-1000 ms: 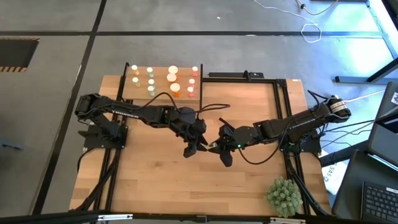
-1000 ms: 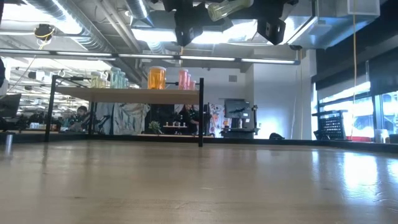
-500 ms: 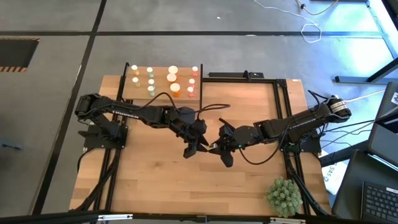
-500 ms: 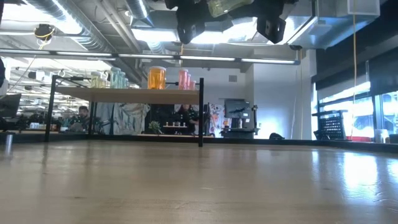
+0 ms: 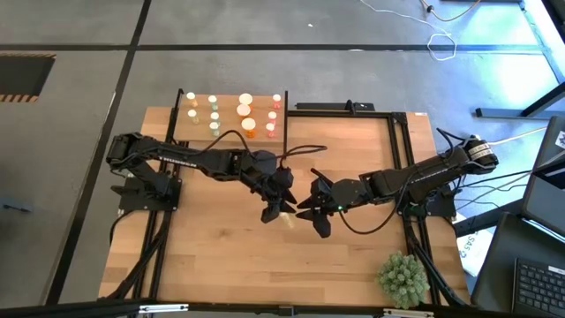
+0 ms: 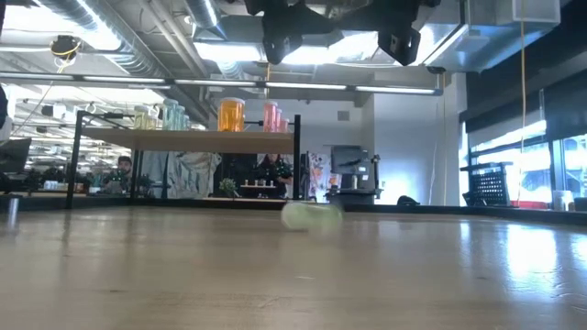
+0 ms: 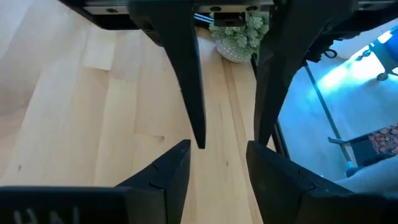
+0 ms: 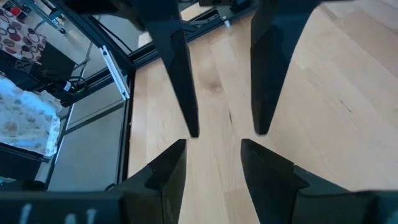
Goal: Pick and place medicine bottles onto shelf by color
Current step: Put the yellow pill on the shelf aligned with the yellow pill on the shelf
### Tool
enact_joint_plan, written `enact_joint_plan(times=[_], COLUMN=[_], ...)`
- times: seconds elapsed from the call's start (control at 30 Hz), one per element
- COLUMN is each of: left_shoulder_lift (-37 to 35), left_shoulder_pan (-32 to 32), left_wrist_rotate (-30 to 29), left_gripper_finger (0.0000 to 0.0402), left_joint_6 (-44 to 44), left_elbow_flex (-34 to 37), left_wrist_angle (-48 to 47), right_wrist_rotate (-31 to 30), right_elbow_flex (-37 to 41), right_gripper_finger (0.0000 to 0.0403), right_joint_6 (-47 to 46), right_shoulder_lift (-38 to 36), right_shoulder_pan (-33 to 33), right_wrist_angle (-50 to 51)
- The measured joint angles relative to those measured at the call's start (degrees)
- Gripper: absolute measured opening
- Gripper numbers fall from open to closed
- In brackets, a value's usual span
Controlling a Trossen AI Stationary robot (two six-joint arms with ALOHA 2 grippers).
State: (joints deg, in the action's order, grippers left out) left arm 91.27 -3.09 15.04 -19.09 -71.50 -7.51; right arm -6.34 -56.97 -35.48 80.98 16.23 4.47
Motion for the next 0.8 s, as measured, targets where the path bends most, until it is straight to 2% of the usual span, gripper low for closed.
enact_joint_plan(times=[0.37,0.53,0.63,0.8], left_shoulder_lift=[-0.07,-0.07,-0.05,-0.05], left_shoulder_pan=[-0.03,-0.39,-0.85,-2.06], left_wrist_rotate=[0.21,0.36,-2.23,-4.25], left_gripper_finger=[0.0151,0.0151,0.0151,0.0151], left_joint_6=[0.20,0.22,0.17,-0.01], left_elbow_flex=[-0.02,-0.03,-0.03,0.56], left_wrist_angle=[-1.96,-11.48,-17.54,-21.30], right_wrist_rotate=[-0.01,-0.03,-0.01,-0.01], right_elbow_flex=[0.02,0.02,0.02,0.02], right_gripper_finger=[0.0156,0.0156,0.0156,0.0156], right_joint_6=[-0.01,-0.08,-1.21,-3.01], right_shoulder_lift=[0.01,0.01,0.01,0.01], right_shoulder_pan=[0.00,0.00,0.02,0.07], right_wrist_angle=[1.40,1.40,1.53,4.48])
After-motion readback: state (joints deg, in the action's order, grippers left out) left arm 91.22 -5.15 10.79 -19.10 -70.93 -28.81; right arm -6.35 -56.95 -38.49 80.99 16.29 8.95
